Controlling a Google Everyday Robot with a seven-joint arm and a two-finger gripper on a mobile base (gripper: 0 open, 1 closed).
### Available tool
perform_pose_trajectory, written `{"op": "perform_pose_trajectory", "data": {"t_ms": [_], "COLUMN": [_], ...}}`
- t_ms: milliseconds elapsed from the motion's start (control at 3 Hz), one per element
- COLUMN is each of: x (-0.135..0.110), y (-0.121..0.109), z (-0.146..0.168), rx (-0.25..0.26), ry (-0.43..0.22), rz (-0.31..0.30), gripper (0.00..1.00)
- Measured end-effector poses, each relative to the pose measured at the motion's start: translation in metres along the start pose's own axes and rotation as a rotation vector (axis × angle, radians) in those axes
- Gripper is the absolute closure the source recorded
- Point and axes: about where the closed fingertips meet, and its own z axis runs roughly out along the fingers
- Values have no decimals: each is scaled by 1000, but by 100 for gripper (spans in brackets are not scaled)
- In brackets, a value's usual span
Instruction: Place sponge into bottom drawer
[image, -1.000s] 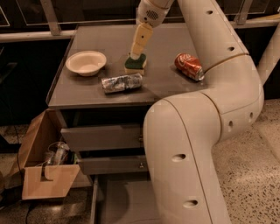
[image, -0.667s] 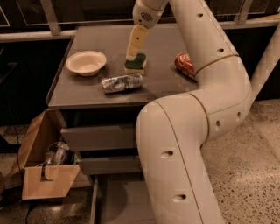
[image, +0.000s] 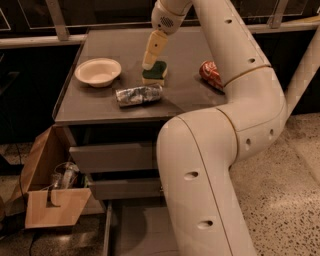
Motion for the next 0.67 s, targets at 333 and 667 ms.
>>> {"op": "perform_pose_trajectory", "data": {"t_ms": [333,667], "x": [7,12], "y": [-5,-6], "z": [18,26], "rx": [-10,-16], "ry": [-9,-7], "rz": [37,54], "gripper": [0,0]}}
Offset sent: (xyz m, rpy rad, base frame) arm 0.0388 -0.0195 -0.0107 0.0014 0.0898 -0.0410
